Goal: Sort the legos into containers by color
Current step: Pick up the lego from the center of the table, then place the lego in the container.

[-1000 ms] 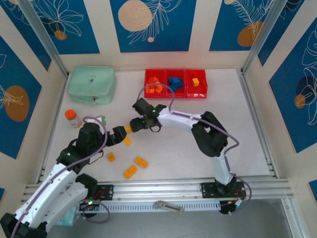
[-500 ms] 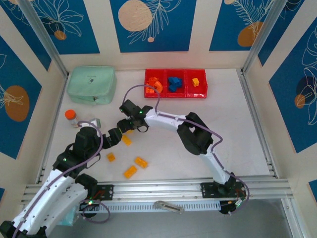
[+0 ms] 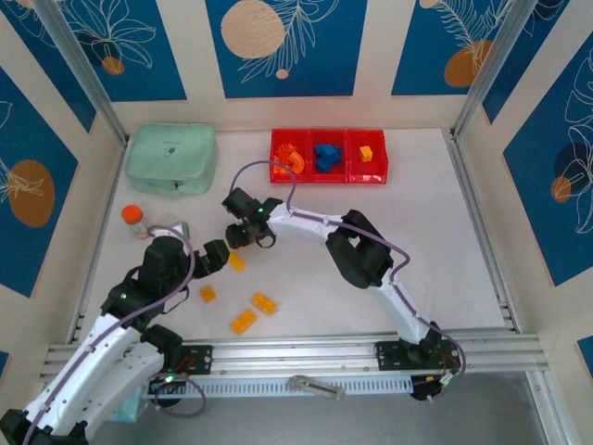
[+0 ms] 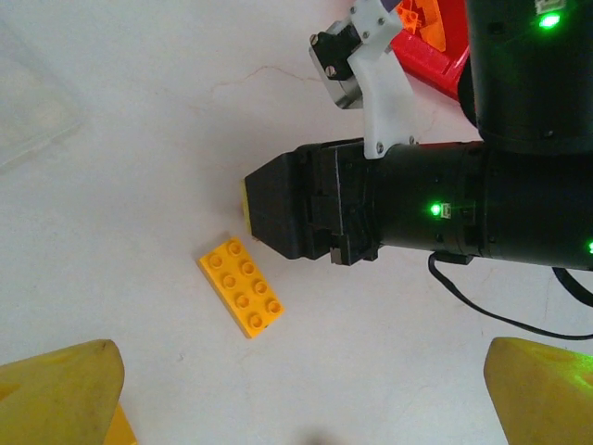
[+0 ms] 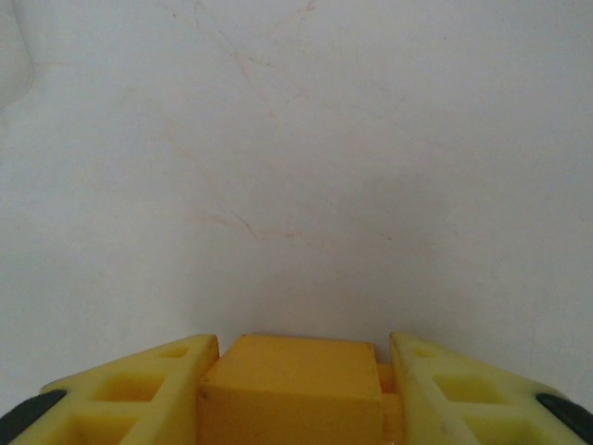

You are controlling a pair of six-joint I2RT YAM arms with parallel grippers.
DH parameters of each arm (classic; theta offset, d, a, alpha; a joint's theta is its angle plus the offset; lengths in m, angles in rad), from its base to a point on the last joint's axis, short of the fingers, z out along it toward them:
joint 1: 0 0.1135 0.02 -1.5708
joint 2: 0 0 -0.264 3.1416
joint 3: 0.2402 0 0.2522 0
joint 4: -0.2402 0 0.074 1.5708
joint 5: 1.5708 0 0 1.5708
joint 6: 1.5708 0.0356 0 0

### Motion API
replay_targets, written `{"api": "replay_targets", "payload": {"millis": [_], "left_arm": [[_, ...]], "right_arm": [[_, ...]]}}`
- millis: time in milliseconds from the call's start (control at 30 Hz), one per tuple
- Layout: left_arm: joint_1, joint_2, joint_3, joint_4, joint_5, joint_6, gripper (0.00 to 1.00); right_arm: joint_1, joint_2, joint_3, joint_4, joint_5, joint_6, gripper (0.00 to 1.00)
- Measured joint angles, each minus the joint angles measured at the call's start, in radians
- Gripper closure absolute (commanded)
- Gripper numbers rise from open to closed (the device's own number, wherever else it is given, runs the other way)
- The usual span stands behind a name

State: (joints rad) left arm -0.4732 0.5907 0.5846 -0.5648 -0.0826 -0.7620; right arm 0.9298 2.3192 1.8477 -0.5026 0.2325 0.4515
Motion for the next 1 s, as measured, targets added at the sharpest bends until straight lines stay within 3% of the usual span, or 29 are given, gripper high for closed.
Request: {"api": "replay_targets", "payload": {"millis": [133,300,400,567,767,1000], "left_arm": [[0.002,0.02,0.0,0.003,0.014,0.002,0.01],[0.002,0.08,0.029,0.024,0.054,0.011,0.01],[0.002,0.142,0.054,0.073,0.087,0.011,0.01],[-0.019,0.301,0.101,0.178,0.136,0.019,0.01],[-0.072,0.497,0.187,0.286,0.165,0.038,0.01],[-0.086,0.649,0.275,0.374,0.183,0.054,0.01]], "right_arm": [[-0.01,-0.061,-0.068,-0.003,0.004,0.001,0.58],[-0.063,-0.256,-0.212,-0.007,0.025,0.006,0.59],[-0.149,-0.397,-0.287,-0.005,0.037,0.014,0.6],[-0.377,-0.538,-0.345,-0.001,0.062,0.025,0.6],[-0.613,-0.49,-0.304,0.001,0.103,0.02,0.6],[-0.729,-0.239,-0.056,-0.02,0.128,-0.012,0.6]]}}
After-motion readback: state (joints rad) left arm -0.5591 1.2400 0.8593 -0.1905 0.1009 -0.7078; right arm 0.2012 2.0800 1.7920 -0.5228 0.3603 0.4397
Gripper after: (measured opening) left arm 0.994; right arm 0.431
